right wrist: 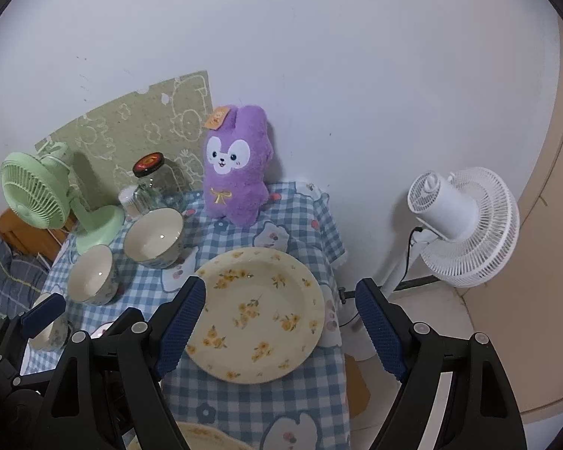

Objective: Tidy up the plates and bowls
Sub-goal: 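Move both grippers to the dotted-rim cream plate beside the purple plush, then close both grippers on the rim of the dotted-rim cream plate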

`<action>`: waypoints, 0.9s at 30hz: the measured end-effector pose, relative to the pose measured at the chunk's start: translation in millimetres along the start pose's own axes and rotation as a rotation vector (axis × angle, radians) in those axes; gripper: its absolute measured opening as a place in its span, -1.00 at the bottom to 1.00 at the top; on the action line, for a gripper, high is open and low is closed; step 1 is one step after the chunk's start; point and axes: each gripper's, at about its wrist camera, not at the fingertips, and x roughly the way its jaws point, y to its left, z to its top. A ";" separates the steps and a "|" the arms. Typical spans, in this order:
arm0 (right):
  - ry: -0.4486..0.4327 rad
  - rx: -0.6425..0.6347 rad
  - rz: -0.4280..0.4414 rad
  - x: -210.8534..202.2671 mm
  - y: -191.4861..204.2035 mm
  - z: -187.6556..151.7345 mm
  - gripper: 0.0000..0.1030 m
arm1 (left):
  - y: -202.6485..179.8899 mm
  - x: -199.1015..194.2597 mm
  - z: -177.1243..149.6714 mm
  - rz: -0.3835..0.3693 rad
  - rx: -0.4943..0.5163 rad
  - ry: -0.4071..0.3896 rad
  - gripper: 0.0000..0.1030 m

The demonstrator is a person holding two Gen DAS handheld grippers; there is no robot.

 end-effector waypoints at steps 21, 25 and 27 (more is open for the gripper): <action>0.089 0.015 0.011 111.4 -26.5 -5.6 0.64 | -22.3 105.1 0.6 0.043 0.008 0.075 0.85; 0.109 0.024 0.010 127.2 -29.1 -10.7 0.64 | -23.8 121.7 -2.6 0.046 0.009 0.094 0.85; 0.119 0.028 0.011 134.3 -30.3 -13.3 0.64 | -24.2 129.1 -3.5 0.044 0.009 0.107 0.84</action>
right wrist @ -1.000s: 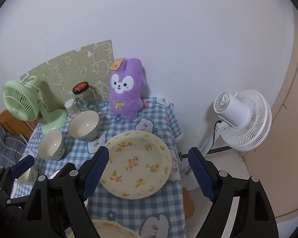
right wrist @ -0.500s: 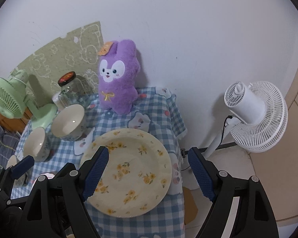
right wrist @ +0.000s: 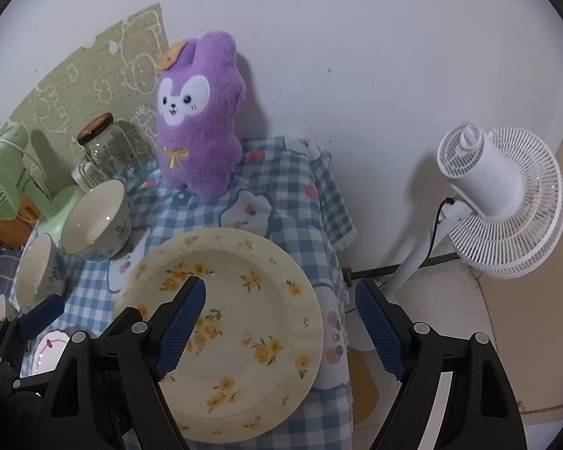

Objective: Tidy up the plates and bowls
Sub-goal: 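Close both grippers on the rim of the dotted-rim cream plate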

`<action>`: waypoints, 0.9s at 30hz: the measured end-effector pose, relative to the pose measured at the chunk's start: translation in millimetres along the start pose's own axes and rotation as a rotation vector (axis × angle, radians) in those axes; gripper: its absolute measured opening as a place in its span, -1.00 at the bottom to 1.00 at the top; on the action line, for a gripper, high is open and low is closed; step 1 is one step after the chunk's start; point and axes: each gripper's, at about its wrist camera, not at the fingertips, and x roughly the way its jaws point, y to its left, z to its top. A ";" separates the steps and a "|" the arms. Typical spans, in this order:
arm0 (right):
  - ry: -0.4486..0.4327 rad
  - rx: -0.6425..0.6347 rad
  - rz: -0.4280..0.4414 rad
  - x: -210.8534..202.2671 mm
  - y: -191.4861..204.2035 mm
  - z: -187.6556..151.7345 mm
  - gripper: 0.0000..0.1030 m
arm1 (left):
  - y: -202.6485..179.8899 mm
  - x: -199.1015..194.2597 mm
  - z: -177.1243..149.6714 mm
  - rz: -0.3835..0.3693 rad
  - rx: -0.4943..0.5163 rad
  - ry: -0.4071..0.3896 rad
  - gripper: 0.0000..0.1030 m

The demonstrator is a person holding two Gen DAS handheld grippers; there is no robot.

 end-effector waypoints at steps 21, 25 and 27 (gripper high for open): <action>0.116 -0.004 -0.016 71.0 -1.7 -15.1 0.64 | -2.8 67.3 -12.0 -0.014 0.014 0.117 0.68; 0.130 -0.011 -0.020 78.7 0.2 -16.8 0.64 | -3.7 72.4 -13.5 0.006 0.024 0.117 0.61; 0.140 -0.016 -0.022 82.6 2.1 -17.5 0.64 | -5.3 74.9 -12.8 0.018 0.036 0.116 0.59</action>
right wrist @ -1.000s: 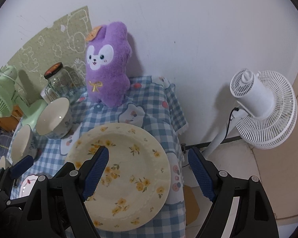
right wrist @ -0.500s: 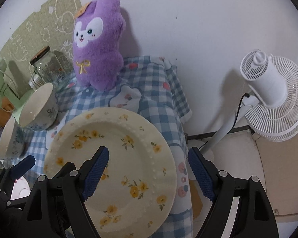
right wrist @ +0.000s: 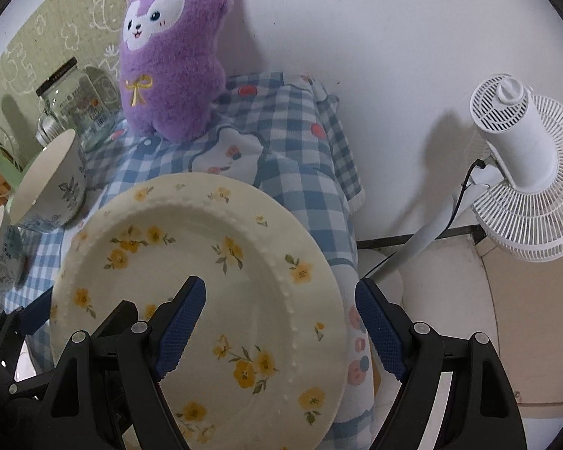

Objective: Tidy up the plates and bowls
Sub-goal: 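Close both grippers on the rim of the dotted-rim cream plate, then lift the dotted-rim plate with both grippers and carry it toward the first plate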

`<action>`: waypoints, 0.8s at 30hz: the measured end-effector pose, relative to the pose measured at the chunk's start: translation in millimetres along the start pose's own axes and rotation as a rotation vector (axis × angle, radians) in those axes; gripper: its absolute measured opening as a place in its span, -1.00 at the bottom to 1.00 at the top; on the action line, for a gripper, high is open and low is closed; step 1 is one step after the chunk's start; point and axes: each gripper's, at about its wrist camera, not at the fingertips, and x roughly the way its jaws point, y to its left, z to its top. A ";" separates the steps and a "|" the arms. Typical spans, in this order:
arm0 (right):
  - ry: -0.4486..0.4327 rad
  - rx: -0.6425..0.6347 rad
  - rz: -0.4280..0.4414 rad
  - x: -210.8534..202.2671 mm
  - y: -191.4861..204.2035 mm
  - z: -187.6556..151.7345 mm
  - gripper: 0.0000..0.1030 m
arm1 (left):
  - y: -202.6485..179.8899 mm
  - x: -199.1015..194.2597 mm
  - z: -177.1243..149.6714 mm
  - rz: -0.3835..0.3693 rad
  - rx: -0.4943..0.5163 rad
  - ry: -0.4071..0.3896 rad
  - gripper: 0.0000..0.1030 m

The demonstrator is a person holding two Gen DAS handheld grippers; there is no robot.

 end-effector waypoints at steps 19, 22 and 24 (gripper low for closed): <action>0.023 0.016 -0.054 5.6 5.9 2.3 0.30 | 2.5 7.9 3.0 0.011 0.004 0.023 0.45; 0.025 0.029 -0.049 4.2 4.1 2.4 0.29 | 2.4 6.9 3.7 0.012 0.000 0.028 0.41; 0.026 0.032 -0.050 2.5 4.8 2.9 0.29 | 4.9 6.6 4.6 0.010 -0.013 0.034 0.35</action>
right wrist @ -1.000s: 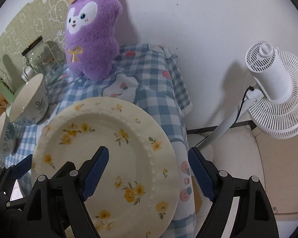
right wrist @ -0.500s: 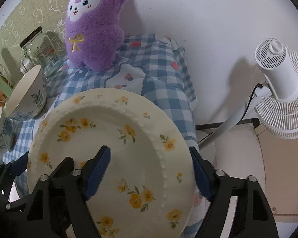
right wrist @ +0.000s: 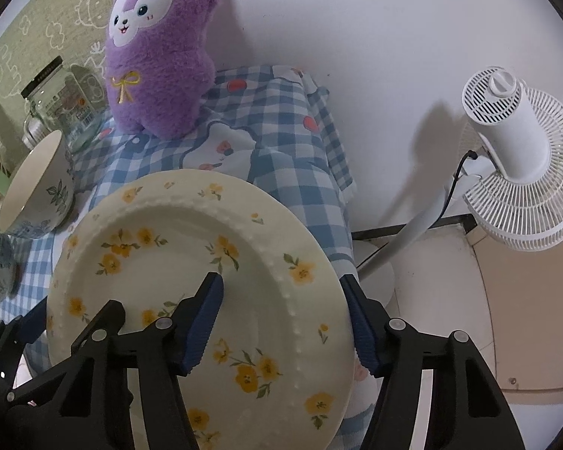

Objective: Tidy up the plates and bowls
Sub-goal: 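Lift the dotted-rim plate with both grippers and carry it toward the first plate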

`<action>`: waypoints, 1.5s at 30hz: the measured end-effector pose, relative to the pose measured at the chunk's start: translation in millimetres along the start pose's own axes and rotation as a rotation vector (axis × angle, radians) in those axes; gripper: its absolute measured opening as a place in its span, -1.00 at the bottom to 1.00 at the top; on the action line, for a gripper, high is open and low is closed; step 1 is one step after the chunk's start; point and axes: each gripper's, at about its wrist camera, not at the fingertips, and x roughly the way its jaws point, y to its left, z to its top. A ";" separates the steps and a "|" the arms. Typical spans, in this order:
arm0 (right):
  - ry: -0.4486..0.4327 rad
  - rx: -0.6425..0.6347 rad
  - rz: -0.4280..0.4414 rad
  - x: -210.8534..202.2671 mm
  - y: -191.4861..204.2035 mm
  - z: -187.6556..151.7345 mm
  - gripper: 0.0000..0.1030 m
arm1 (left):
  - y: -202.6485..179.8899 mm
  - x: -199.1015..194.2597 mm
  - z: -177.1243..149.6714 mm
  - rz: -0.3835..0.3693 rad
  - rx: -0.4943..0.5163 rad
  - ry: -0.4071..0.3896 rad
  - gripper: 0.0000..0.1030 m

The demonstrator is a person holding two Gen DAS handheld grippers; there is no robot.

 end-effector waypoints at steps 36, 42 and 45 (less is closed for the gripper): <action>-0.064 0.014 -0.025 -85.4 21.7 -10.1 0.29 | 25.2 -72.4 -5.1 -0.028 -0.015 -0.035 0.30; -0.088 0.019 -0.034 -111.5 28.2 -18.4 0.29 | 30.1 -96.3 -8.7 -0.037 -0.005 -0.057 0.30; -0.095 0.022 -0.035 -122.7 30.5 -24.6 0.29 | 34.0 -107.5 -11.8 -0.043 0.001 -0.066 0.30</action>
